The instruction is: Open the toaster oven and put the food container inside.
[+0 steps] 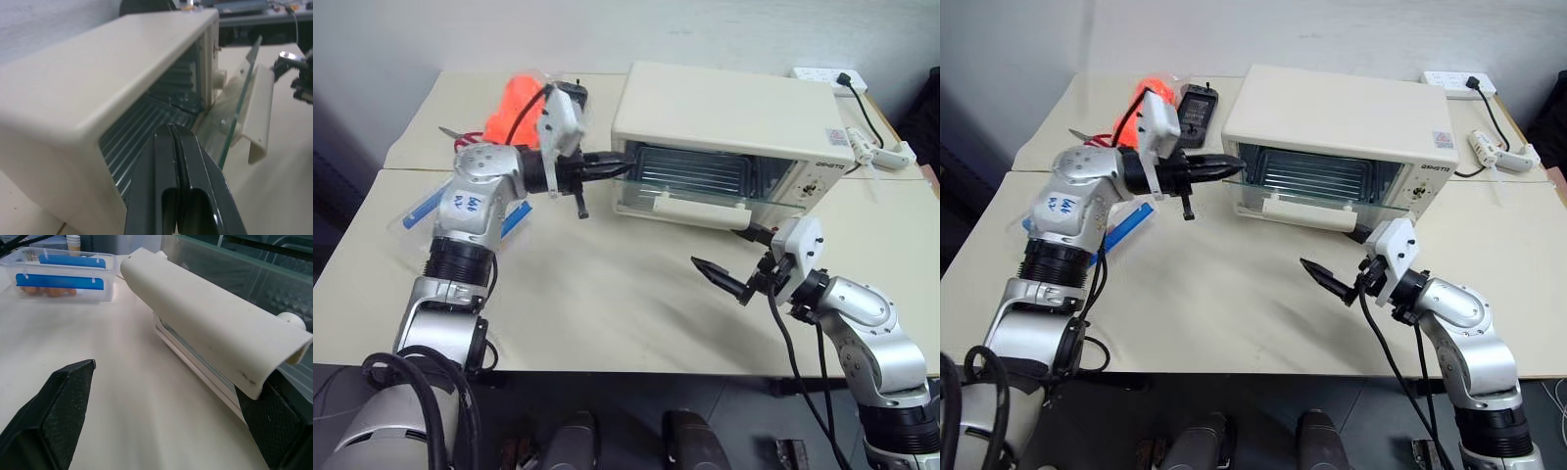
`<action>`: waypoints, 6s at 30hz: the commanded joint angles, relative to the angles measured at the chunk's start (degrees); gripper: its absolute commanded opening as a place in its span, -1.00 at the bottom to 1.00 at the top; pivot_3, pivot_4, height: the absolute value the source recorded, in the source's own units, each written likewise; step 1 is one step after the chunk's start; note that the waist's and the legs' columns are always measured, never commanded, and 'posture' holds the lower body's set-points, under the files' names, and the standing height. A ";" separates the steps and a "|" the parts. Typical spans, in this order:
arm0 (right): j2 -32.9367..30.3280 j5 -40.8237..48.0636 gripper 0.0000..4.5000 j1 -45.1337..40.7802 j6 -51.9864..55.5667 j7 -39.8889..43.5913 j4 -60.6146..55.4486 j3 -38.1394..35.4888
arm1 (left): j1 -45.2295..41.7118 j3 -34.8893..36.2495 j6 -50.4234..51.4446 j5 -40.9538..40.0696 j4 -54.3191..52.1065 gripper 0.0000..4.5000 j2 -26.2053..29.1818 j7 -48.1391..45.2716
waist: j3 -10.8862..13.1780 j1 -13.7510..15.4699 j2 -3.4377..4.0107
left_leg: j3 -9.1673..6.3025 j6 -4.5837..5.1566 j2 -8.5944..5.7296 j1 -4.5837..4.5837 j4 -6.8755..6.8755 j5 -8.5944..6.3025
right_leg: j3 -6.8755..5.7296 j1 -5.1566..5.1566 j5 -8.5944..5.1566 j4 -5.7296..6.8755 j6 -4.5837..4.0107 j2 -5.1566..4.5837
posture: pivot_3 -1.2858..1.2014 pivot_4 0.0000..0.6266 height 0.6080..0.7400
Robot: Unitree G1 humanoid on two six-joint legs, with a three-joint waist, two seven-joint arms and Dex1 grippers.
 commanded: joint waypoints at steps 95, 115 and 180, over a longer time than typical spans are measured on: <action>-25.73 18.09 1.00 -7.22 15.22 23.63 8.06 -17.67 | 7.35 66.81 83.36 7.36 -51.08 0.45 -18.39 88.32 | 0.29 1.52 -0.59 | 0.00 0.01 -0.12 0.04 0.18 -0.11 | -0.07 0.29 0.18 -0.51 0.30 -0.21 | 0.03 -0.52 1.00; -26.93 18.90 1.00 -3.46 16.22 23.09 7.82 -21.39 | 17.33 44.77 83.36 -11.87 -43.89 -0.94 7.09 64.76 | 0.35 1.58 -0.68 | -0.02 -0.03 0.18 -0.04 0.13 -0.09 | -0.05 0.11 0.18 -0.42 0.29 -0.21 | 0.03 -0.52 1.00; -21.34 45.70 -0.95 19.98 30.37 4.64 -24.85 -39.03 | 7.91 8.13 50.14 -30.60 -30.98 -1.00 19.83 -5.33 | 0.34 1.49 -0.63 | -0.04 0.07 0.06 0.08 0.08 0.11 | 0.01 0.33 0.17 -0.52 0.28 -0.27 | 0.03 -0.52 1.00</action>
